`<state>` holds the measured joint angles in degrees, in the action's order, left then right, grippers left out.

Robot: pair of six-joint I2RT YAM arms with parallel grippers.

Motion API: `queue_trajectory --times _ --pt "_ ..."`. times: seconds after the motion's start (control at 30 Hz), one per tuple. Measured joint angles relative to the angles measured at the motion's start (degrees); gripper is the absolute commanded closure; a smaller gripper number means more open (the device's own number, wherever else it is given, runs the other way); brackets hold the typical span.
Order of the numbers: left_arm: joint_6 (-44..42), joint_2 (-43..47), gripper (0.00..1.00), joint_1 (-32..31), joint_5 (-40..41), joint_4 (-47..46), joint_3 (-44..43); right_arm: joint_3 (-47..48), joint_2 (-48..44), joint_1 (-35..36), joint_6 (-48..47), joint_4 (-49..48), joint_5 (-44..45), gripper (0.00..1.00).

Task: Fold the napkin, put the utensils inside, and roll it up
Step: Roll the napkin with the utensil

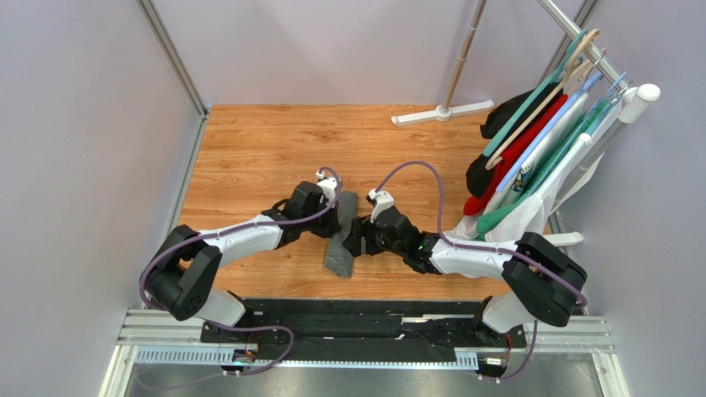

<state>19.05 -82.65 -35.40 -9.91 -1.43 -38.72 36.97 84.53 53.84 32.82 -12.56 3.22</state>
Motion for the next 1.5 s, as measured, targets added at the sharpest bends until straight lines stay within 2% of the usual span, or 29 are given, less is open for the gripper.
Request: queue_trajectory --times 0.07,0.23,0.4,0.6,1.0,1.13,1.37,1.43,1.5 --pt "-0.44 -0.96 1.00 -1.70 1.79 2.49 -2.29 -0.26 -0.70 -0.61 -0.02 0.61 0.70 0.36" --pt "-1.14 -3.06 1.00 -5.29 5.90 6.97 -6.38 -1.99 -0.79 -2.73 0.11 2.40 1.88 0.53" --pt "-1.53 -4.98 1.00 -7.82 9.90 11.56 -10.19 -3.50 -0.04 -3.85 0.35 3.17 2.29 0.61" --pt "-1.64 -6.60 1.00 -9.79 13.03 14.78 -12.92 -3.63 2.80 -3.91 0.55 2.60 2.19 0.79" --pt "-1.57 -9.68 1.00 -12.24 15.93 19.21 -18.08 -3.37 6.10 -3.96 1.51 -2.78 0.55 0.92" --pt "-1.33 -10.21 1.00 -13.20 15.93 19.43 -19.32 -3.17 6.82 -4.02 1.90 -3.87 0.13 0.94" --pt "-0.04 -10.21 0.85 -14.25 14.93 19.21 -19.52 -3.13 7.37 -4.07 2.14 -4.92 -0.15 0.94" --pt "0.44 -10.21 0.85 -14.27 14.45 19.08 -19.52 -2.93 7.61 -4.07 2.29 -5.01 -0.22 0.95" --pt "0.94 -10.21 0.93 -14.29 13.97 18.62 -19.52 -2.78 7.91 -4.07 2.36 -5.27 -0.26 0.95"
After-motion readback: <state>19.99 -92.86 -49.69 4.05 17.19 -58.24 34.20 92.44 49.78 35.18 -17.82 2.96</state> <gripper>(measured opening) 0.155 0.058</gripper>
